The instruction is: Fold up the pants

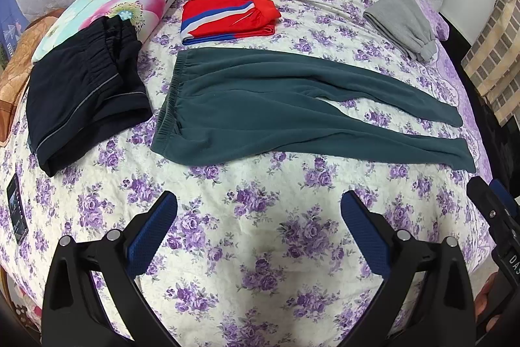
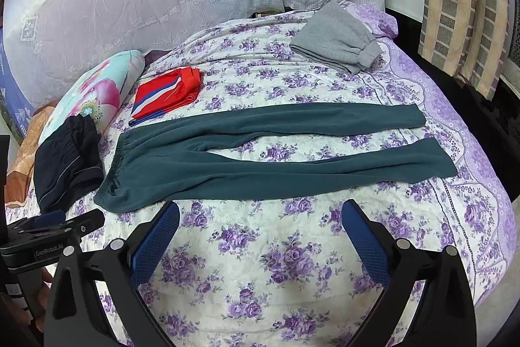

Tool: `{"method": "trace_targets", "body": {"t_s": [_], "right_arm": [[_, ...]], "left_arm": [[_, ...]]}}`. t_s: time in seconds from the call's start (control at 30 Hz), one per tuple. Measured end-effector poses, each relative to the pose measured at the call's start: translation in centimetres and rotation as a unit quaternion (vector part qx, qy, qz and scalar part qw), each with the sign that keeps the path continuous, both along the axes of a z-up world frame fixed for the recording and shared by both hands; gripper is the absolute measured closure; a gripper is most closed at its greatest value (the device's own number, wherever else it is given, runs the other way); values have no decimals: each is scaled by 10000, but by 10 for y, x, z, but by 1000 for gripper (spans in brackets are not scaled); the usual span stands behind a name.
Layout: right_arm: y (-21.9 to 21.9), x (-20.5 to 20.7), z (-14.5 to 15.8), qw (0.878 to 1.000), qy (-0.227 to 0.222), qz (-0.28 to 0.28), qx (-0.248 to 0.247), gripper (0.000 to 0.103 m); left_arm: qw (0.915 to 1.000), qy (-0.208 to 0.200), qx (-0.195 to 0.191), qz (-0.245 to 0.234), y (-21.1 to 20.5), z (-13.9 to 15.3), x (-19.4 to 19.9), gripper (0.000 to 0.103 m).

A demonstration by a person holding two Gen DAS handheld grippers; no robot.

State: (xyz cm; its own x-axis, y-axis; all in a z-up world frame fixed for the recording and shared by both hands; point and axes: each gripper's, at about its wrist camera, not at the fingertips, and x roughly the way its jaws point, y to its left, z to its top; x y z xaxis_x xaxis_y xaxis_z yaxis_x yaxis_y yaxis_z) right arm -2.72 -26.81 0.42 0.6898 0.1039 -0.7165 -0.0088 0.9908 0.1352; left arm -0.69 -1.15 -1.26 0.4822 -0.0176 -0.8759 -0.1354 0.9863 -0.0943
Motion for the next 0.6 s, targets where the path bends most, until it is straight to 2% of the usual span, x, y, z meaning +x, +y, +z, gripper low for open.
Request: {"method": "trace_targets", "body": {"t_s": [0.6], "right_arm": [[5,2,-5,10000,79,-4,-17,3]], "left_arm": [[10000,19,13,-16,2,-2,-2,5]]}}
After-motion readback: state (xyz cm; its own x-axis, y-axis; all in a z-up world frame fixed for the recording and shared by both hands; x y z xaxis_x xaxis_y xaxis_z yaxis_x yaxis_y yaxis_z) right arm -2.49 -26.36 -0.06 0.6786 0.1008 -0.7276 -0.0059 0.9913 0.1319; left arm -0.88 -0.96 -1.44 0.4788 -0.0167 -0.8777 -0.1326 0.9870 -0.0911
